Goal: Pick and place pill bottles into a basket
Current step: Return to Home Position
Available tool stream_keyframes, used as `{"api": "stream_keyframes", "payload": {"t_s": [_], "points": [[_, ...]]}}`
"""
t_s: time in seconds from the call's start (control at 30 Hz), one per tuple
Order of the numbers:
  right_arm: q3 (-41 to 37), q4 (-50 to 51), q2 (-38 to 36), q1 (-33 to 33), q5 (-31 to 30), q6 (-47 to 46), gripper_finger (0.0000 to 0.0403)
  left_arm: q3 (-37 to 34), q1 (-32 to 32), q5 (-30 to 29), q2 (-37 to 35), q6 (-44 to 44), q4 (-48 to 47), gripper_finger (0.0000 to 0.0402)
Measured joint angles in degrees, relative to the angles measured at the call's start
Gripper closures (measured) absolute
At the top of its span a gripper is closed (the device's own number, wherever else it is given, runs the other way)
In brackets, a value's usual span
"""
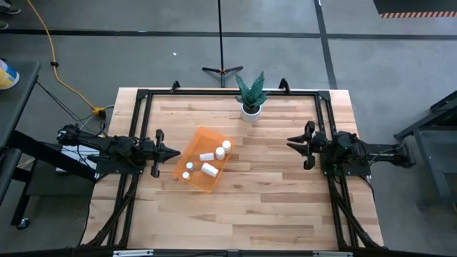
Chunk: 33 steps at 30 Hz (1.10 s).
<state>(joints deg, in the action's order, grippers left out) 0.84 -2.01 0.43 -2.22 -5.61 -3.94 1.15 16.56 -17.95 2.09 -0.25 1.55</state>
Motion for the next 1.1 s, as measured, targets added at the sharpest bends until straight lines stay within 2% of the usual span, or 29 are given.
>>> {"api": "stream_keyframes", "payload": {"t_s": [0.17, 0.37, 0.5, 0.7, 0.83, 1.1], "points": [[0.0, 0.08, -0.11, 0.0, -0.11, -0.53, 0.032, 0.0, 0.0, 2.94, 0.0, -0.26, -0.2, 0.0379], [0.04, 0.36, -0.11, 0.0, -2.01, -0.08, 0.032, 0.0, 0.0, 3.29, 0.0, -0.46, -0.23, 0.031], [0.04, 0.45, -0.11, -0.01, -0.72, -0.09, 0.032, 0.0, -0.02, 2.26, 0.0, -0.07, -0.23, 0.029], [0.07, 0.51, -0.11, -0.02, -0.31, -0.03, 0.032, 0.0, -0.04, 2.05, 0.0, -0.03, -0.21, 0.0292], [0.11, 0.49, -0.11, -0.02, -3.41, 2.45, 0.032, 0.0, -0.04, 1.97, 0.0, -0.02, -0.21, 0.0294], [0.13, 0.67, -0.11, -0.02, -2.49, 2.64, 0.032, 0.02, -0.04, 1.88, 0.0, -0.03, -0.16, 0.0294]]}}
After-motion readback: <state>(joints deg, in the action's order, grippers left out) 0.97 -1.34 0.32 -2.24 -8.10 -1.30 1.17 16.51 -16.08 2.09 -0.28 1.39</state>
